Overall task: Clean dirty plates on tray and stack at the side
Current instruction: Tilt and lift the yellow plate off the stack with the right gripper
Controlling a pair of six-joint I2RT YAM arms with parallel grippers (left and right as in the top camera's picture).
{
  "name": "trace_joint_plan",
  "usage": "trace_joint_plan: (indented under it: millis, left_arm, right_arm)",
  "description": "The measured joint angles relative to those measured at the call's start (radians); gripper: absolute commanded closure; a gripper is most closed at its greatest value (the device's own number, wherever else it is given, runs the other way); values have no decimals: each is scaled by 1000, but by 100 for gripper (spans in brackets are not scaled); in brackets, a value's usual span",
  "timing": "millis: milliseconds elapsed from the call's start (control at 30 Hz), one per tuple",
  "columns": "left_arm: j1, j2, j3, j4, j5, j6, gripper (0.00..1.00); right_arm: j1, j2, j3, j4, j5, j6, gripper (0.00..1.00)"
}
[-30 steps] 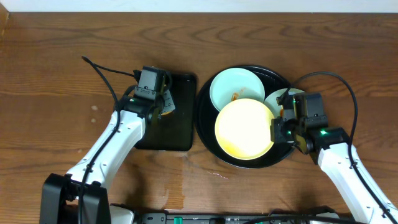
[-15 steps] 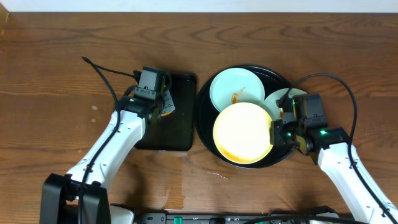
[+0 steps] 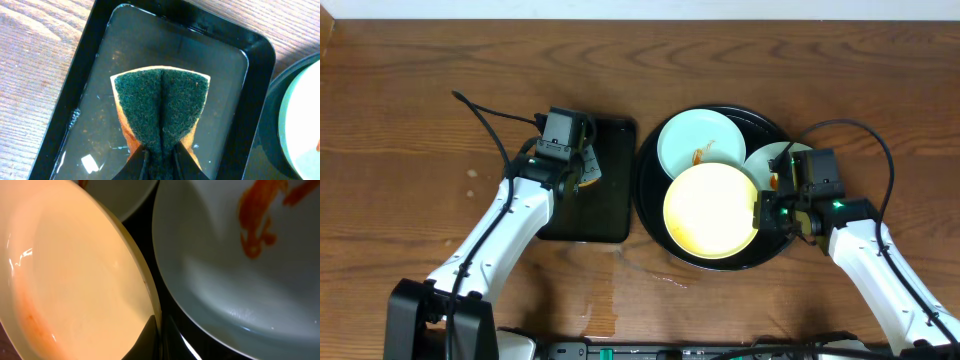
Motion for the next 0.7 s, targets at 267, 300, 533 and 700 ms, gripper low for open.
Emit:
trace_joint_plan:
  millis: [267, 300, 533, 700]
  left_arm:
    - [0, 0, 0, -1, 0, 0, 86]
    - [0, 0, 0, -2, 0, 0, 86]
    - [0, 0, 0, -2, 0, 0, 85]
    - [0, 0, 0, -2, 0, 0, 86]
  right_arm:
    - [0, 0, 6, 60, 29, -97, 99]
    - [0, -1, 11, 60, 31, -108, 99]
    - [0, -47, 71, 64, 77, -239, 99]
    - [33, -91, 94, 77, 177, -341, 99]
